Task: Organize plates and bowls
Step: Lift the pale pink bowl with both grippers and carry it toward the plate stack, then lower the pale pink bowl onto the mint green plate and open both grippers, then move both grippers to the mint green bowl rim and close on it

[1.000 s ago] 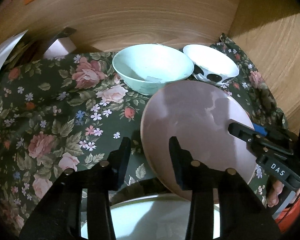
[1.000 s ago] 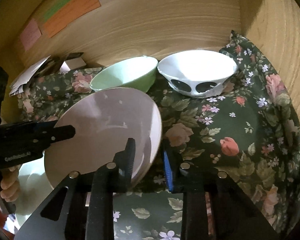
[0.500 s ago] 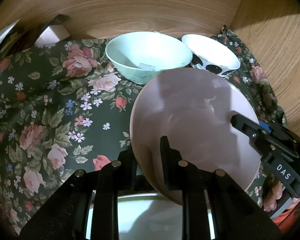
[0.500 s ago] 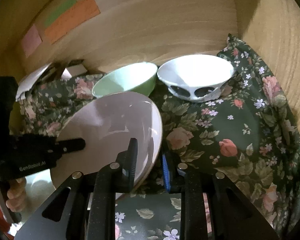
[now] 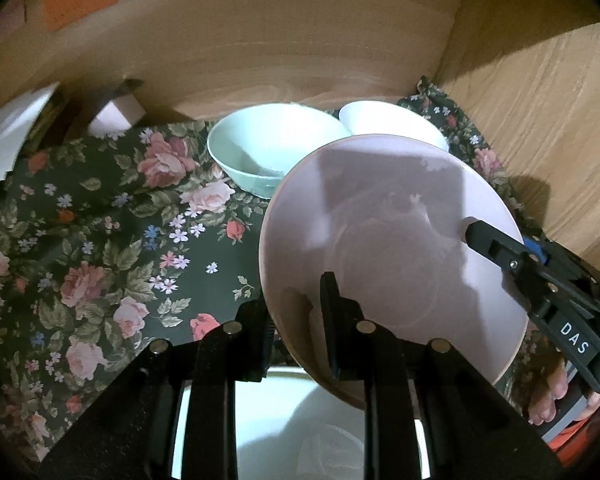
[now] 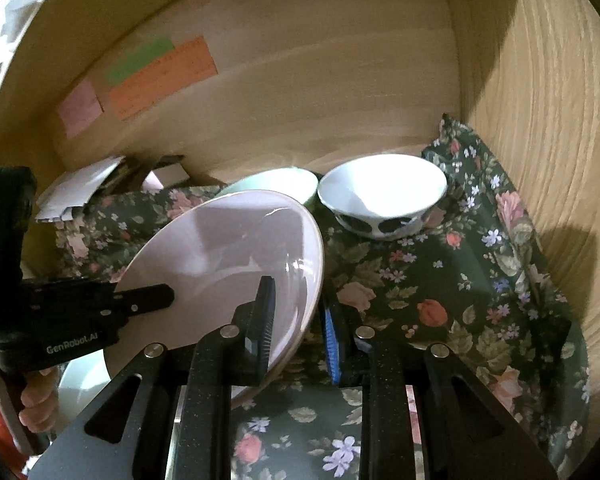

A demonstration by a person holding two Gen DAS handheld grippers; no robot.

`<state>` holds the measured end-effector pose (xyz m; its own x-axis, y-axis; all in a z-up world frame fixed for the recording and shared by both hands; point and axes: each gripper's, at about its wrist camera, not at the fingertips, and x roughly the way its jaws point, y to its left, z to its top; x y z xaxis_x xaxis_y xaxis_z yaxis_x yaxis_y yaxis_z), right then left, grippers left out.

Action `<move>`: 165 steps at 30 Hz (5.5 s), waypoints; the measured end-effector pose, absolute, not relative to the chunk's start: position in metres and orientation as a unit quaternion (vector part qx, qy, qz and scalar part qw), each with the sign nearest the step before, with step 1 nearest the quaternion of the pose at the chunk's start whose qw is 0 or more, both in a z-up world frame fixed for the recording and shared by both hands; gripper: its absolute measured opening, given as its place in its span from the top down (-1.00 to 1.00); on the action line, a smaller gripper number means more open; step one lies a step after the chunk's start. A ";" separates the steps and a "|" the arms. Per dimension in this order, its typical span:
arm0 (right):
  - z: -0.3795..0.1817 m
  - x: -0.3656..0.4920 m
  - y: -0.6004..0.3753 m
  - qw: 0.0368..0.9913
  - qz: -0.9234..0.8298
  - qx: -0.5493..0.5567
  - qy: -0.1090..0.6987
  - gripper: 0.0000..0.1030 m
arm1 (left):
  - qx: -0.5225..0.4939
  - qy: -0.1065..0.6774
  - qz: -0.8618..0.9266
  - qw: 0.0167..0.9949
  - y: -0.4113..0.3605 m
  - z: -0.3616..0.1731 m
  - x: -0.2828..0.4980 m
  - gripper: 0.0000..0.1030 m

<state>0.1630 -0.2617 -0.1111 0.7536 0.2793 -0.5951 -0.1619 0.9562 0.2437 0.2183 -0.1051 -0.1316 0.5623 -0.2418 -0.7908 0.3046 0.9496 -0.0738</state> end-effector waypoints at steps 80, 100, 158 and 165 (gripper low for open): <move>-0.121 0.109 -0.004 0.893 0.257 -0.024 0.368 0.61 | -0.107 0.385 -0.008 0.917 0.155 -0.127 0.055 0.60; -0.144 0.119 0.014 0.873 0.249 -0.063 0.414 0.56 | -0.091 0.411 -0.009 0.907 0.168 -0.153 0.068 0.60; -0.086 0.205 -0.221 0.952 0.091 0.030 0.292 -0.15 | 0.053 0.333 -0.047 0.940 -0.028 -0.066 0.185 -0.66; -0.119 0.260 -0.225 0.927 0.087 0.059 0.360 -0.01 | 0.031 0.365 -0.059 0.929 -0.026 -0.078 0.226 -0.66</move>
